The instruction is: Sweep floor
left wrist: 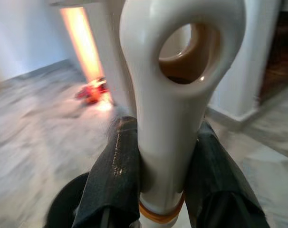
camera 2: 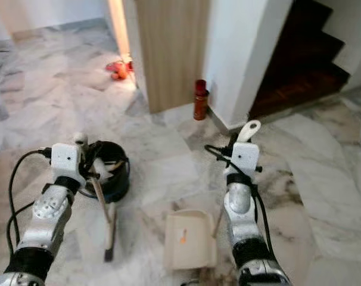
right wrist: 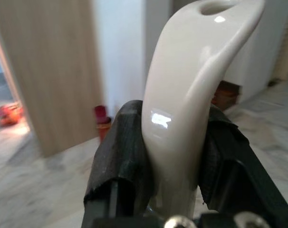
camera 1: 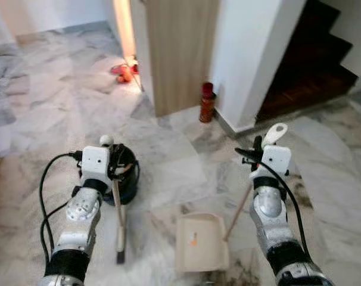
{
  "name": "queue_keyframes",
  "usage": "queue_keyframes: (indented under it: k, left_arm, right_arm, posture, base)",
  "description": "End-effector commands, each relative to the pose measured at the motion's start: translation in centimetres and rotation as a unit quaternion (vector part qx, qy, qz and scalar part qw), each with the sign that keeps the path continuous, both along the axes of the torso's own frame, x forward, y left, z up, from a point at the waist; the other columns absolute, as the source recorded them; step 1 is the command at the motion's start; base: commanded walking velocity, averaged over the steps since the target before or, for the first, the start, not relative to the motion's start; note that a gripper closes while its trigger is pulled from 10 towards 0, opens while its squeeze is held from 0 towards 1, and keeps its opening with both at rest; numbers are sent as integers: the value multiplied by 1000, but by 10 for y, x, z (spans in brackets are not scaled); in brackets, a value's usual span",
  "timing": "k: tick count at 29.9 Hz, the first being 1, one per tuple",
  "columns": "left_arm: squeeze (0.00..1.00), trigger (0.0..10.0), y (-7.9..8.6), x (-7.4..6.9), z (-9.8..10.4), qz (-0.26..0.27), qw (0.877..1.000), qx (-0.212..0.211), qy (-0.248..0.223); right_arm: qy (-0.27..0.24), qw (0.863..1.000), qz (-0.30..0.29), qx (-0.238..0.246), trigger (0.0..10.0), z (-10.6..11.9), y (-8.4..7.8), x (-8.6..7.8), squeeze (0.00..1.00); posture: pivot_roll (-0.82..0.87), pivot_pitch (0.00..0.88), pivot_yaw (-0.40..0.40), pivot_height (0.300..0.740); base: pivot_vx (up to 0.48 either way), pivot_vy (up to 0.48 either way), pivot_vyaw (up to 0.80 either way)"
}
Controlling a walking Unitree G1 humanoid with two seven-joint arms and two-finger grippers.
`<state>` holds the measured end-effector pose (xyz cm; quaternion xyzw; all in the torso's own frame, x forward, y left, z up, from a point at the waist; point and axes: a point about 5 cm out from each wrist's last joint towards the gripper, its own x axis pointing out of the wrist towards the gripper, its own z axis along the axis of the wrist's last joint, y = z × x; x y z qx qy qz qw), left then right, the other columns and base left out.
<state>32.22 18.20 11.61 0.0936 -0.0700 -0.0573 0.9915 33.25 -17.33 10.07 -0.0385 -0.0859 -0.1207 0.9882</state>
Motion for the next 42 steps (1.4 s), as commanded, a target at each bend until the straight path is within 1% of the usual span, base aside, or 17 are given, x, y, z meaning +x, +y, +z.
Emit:
queue_keyframes:
  k: [1, 7, 10, 18, 22, 26, 31, 35, 37, 39, 42]
  left_arm:
    - [0, 10000, 1, 2, 12, -3, 1000, 0, -31]
    - [0, 10000, 6, -1, 12, 10, 999, -2, -36]
    - [0, 10000, 6, -2, 10, 12, 999, -1, -35]
    - [0, 10000, 3, -3, 10, 11, 999, -5, -38]
    - [0, 10000, 3, -3, 10, 11, 999, -5, -38]
    - [0, 10000, 2, -2, 9, 8, 999, -1, -37]
    - [0, 10000, 1, -1, 11, 4, 999, -4, -37]
    - [0, 10000, 0, 0, 11, 0, 999, 3, -37]
    - [0, 10000, 0, -1, 10, 1, 999, 5, -37]
    - [0, 10000, 0, -1, 10, 1, 999, 3, -38]
    - [0, 10000, -1, -1, 10, 2, 999, -1, -39]
  right_arm:
    - [-10, 1000, 3, -6, 10000, 6, 0, 3, 0]
    - [-5, 1000, 17, -8, 10000, 5, 4, 4, 0]
    - [-2, 1000, 23, -14, 10000, 3, 6, 3, 0]
    - [-1, 1000, 22, -17, 10000, 0, 3, 0, 0]
    - [3, 1000, 11, -4, 10000, -2, -1, -2, 0]
    - [2, 1000, 10, -4, 10000, -2, -1, -2, 0]
    - [1, 1000, 10, -5, 10000, -3, -1, -3, 0]
    - [2, 1000, 8, -3, 10000, -4, -1, -5, 0]
    - [1, 1000, 8, -3, 10000, -4, -1, -5, 0]
    - [1, 1000, 8, -4, 10000, -4, -1, -5, 0]
    - [1, 1000, 8, -4, 10000, -4, -1, -5, 0]
  posture:
    - [-76, 56, 7, 740]
    - [-56, 62, -18, 740]
    - [-57, 60, -23, 740]
    - [-55, 47, -32, 740]
    - [-58, 35, -29, 740]
    - [-56, 27, -25, 740]
    - [-56, 18, -20, 740]
    - [-57, 12, -18, 740]
    - [-59, 10, -19, 740]
    - [-58, 9, -19, 740]
    - [-58, 14, -20, 740]
  base:
    - [0, -311, -800]
    - [0, 0, -800]
    - [0, 0, -800]
    - [0, 0, -800]
    - [0, 0, -800]
    - [0, 0, -800]
    - [0, -377, -800]
    - [0, 0, -800]
    - [0, -412, -800]
    - [0, -441, -800]
    - [0, 0, -800]
